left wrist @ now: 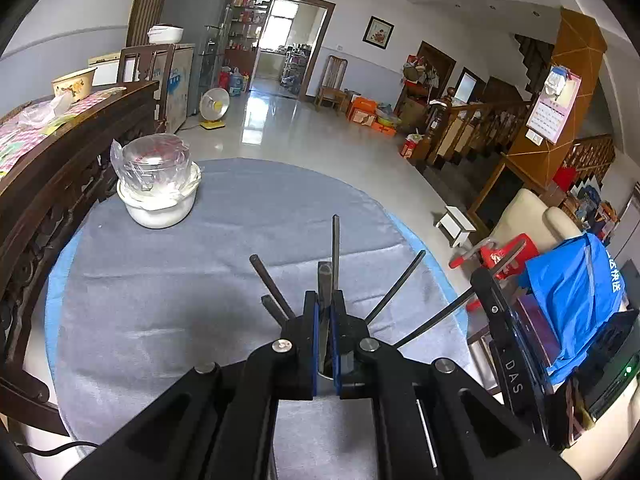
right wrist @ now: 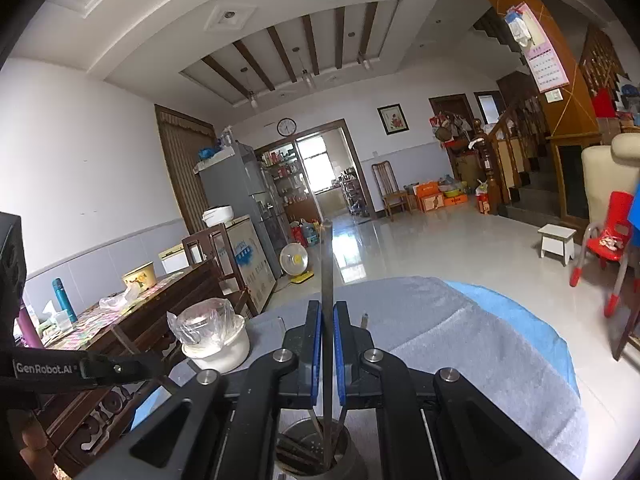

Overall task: Organize utensils
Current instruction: 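Lift both utensils and carry them above the grey cup, then drop both utensils into the grey cup by opening both tools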

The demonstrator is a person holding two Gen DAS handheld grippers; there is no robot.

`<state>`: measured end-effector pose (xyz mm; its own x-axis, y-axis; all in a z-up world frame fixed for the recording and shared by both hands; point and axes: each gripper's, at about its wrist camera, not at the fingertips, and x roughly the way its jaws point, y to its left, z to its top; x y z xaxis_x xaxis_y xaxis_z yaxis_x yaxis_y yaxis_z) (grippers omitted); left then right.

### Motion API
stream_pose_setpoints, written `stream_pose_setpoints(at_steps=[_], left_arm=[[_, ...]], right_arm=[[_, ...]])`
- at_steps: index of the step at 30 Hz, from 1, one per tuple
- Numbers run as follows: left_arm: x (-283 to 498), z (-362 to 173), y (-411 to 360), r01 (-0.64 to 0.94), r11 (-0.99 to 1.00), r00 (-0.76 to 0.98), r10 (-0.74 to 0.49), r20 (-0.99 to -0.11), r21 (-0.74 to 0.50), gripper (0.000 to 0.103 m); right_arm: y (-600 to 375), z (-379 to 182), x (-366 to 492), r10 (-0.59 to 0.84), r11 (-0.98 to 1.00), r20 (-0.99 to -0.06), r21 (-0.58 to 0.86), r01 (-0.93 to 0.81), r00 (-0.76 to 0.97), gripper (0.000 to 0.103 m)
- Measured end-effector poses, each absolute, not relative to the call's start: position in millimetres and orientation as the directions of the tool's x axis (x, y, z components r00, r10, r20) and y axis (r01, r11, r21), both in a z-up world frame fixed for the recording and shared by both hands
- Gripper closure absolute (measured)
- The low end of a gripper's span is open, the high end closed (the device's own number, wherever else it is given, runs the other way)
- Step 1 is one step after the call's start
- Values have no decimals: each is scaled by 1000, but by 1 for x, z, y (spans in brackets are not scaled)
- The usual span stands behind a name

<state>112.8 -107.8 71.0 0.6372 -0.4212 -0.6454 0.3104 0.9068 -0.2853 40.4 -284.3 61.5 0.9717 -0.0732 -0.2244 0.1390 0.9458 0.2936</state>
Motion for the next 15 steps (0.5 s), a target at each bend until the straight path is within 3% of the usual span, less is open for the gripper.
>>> stream_pose_setpoints(at_steps=[15], left_arm=[[100,60,-109,326,921,654,-383,-652,-214,97]], right_arm=[[-291,40,43,-26,929,-292,345,131,956,94]])
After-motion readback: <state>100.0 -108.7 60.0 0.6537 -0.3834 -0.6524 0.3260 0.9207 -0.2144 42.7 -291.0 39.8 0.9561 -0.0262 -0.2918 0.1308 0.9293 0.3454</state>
